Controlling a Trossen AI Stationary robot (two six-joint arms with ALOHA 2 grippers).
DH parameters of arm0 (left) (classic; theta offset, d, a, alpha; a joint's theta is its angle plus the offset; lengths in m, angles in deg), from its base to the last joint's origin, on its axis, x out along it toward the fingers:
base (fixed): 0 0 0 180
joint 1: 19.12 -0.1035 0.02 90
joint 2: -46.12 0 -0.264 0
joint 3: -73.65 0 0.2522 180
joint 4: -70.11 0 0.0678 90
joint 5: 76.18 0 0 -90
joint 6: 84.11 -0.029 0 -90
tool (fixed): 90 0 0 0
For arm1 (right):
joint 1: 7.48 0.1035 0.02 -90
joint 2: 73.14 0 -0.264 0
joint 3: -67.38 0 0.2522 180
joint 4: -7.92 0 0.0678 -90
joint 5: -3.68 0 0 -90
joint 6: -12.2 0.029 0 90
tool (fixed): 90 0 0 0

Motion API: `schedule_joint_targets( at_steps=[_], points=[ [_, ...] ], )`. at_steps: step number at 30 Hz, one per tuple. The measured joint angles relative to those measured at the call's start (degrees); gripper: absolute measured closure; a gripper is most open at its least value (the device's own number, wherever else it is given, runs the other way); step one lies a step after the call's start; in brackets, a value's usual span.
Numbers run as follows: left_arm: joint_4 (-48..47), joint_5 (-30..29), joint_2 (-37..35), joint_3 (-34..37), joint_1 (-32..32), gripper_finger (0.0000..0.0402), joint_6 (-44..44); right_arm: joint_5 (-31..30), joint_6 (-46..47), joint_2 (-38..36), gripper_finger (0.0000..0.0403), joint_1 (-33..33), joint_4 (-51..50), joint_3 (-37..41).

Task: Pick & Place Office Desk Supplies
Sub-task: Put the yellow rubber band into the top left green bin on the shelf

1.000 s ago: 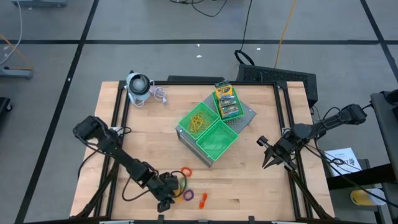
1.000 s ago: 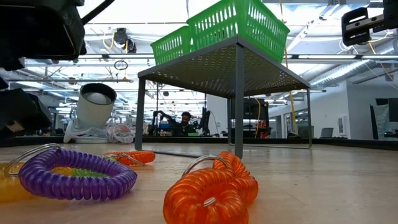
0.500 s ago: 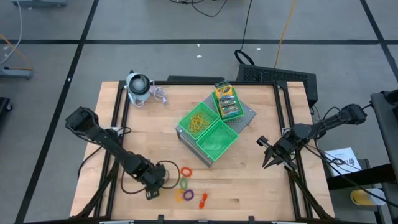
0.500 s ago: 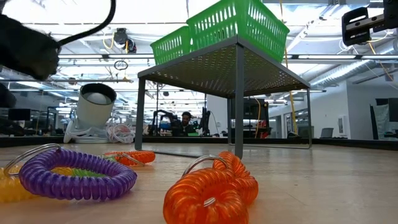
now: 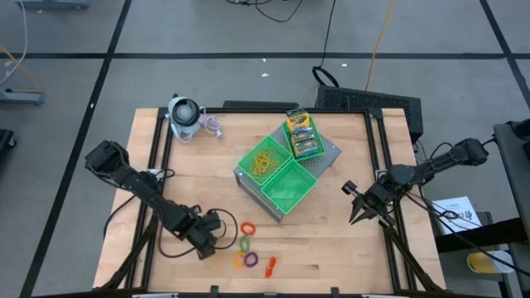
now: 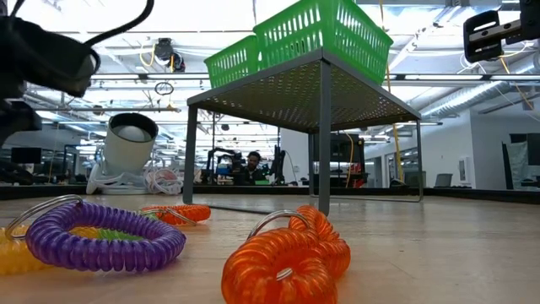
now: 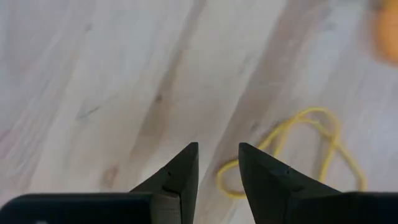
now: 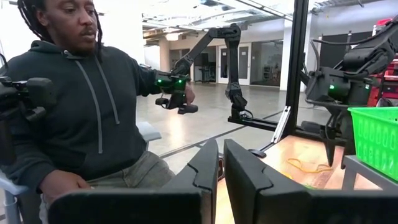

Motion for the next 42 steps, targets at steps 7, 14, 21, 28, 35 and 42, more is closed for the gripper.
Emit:
schedule_joint_targets(
  at_steps=[7, 14, 21, 28, 35, 42],
  points=[
    [5.7, 0.9, 0.1, 0.0, 0.3, 0.0282, -5.1, 0.0, 0.0, 0.0, 0.0383, 0.0, 0.0, 0.0],
    [11.5, 0.3, 3.5, 0.0, 3.7, 0.0282, -10.7, 0.0, 0.0, 0.0, 0.0383, 0.0, 0.0, 0.0],
    [14.5, -2.0, 8.0, -0.4, 4.9, 0.0282, -10.9, 0.0, 0.0, 0.0, 0.0383, 0.0, 0.0, 0.0],
    [10.7, -7.4, 9.0, -0.5, 5.2, 0.0282, -9.2, 0.0, 0.0, 0.0, 0.0383, 0.0, 0.0, 0.0],
    [9.7, -12.0, 9.3, -0.2, 4.7, 0.0319, -10.5, 0.0, 0.0, 0.0, 0.0383, 0.0, 0.0, 0.0],
    [9.7, -10.9, 9.3, -0.1, 4.2, 0.0395, -10.6, 0.0, 0.0, 0.0, 0.0383, 0.0, 0.0, 0.0]
  ],
)
